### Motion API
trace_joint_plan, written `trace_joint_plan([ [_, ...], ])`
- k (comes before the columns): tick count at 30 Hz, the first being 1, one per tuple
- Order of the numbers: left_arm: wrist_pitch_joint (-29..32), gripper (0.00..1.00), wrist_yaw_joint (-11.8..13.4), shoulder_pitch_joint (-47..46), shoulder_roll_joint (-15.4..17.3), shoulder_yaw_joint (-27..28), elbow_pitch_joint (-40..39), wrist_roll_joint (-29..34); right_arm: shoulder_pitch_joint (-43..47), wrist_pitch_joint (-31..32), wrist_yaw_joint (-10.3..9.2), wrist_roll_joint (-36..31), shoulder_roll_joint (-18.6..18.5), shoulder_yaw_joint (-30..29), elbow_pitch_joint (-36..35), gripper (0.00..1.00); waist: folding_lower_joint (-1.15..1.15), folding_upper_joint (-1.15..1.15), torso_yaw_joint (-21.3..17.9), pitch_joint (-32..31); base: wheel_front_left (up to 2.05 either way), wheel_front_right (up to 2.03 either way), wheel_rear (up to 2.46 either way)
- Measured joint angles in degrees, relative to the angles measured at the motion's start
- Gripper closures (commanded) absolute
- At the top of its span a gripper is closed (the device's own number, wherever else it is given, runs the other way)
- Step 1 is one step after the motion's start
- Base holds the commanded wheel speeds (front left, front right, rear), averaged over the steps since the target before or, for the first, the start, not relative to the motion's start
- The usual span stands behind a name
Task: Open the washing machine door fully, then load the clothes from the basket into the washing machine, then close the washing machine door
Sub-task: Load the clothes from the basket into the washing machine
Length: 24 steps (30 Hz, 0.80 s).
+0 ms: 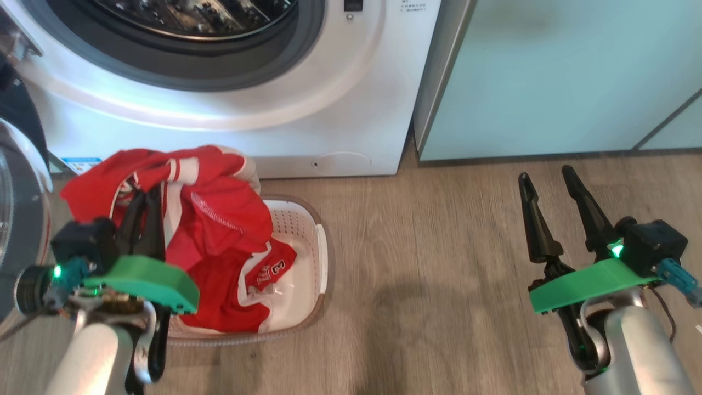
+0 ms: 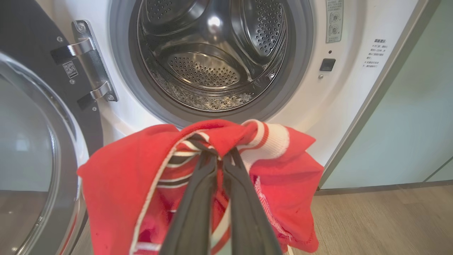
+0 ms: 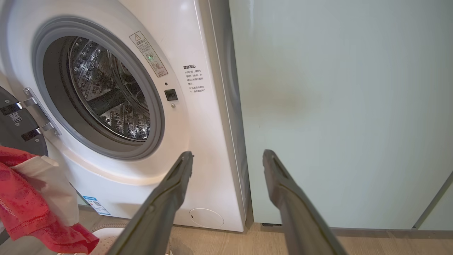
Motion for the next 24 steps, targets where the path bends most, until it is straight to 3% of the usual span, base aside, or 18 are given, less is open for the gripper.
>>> trace_joint_plan([
  [9, 3.3, 1.00, -2.6, -12.1, 1.3, -0.5, 4.5, -1.5, -2.4, -0.8, 0.00, 0.3, 0.6, 1.0, -1.4, 0.00, 0.01, 0.00, -1.9, 5.6, 0.00, 0.00, 0.00],
  [18, 8.4, 1.00, -7.2, -29.5, 3.2, 0.8, 15.8, -4.7, -7.2, -2.4, 0.00, 1.6, 0.9, 2.4, -0.6, 0.00, 0.02, 0.00, -5.2, 14.1, 0.00, 0.00, 0.00],
  [24, 15.4, 1.00, -10.1, -40.8, 6.2, 2.5, 24.1, -7.8, -10.3, -3.0, 0.00, 3.1, 1.1, 4.3, 1.1, 0.00, 0.02, 0.00, -8.2, 19.3, 0.00, 0.00, 0.00],
])
